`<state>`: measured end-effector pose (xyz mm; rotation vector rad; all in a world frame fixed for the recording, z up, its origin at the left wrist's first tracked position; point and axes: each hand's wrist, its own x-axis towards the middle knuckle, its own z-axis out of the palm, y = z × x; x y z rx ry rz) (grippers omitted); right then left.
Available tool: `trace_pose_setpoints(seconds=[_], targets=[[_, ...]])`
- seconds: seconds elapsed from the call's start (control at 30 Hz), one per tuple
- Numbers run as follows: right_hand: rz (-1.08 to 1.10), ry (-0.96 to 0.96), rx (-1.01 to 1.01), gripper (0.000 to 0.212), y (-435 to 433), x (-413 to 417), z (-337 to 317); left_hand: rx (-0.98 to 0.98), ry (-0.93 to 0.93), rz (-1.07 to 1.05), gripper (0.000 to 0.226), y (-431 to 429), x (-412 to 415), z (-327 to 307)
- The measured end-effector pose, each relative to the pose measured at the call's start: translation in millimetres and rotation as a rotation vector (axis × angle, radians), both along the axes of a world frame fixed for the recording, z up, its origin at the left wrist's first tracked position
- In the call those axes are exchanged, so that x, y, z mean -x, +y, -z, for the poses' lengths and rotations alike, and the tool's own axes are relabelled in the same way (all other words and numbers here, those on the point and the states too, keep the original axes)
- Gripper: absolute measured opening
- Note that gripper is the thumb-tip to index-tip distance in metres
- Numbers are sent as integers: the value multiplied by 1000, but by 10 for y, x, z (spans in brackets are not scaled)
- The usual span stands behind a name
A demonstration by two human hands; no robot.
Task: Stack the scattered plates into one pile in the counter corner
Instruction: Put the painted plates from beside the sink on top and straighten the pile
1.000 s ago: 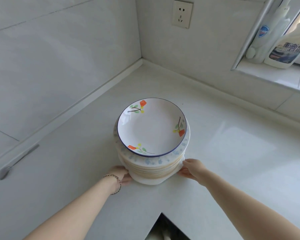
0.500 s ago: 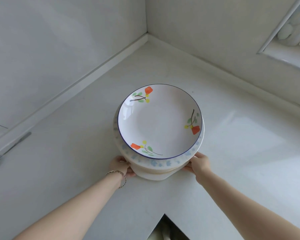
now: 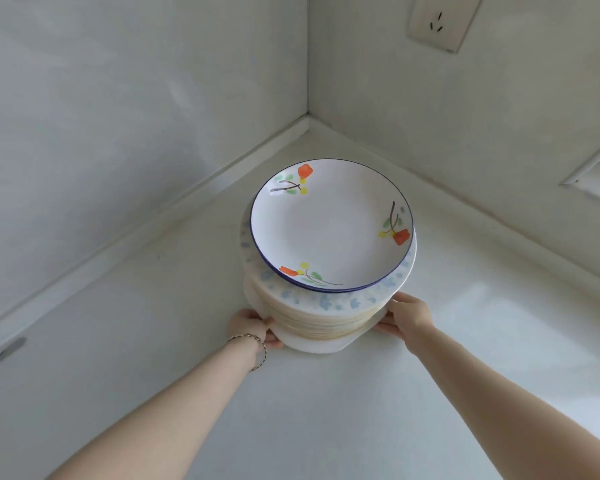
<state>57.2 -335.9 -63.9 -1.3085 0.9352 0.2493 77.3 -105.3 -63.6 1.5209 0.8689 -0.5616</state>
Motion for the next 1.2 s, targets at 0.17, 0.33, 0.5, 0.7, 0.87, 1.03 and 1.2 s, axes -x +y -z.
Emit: trace_pose_setpoints(seconds=[0.17,0.33,0.5,0.7,0.87,1.03,1.2], targets=[[11,2,16,21,-105,-763,17,46,-22,-35,15,-118,-709,17],[39,-28,27,26,-202,-1422,44,68,-36,-62,11,-249,-1319,49],[46,-48,22,31,-265,-1970,25,105,-59,-85,9,-342,-1798,47],[6,-35,58,33,-335,-2353,67,94,-111,-67,35,-372,-2179,96],[-1,-54,96,34,-357,-2608,83,99,-106,-94,11,-426,-2342,104],[-11,-64,76,33,-421,-2663,83,79,-122,-114,22,-444,-2364,173],[63,-140,139,30,-352,-2560,130,92,-146,-181,27,-514,-2294,155]])
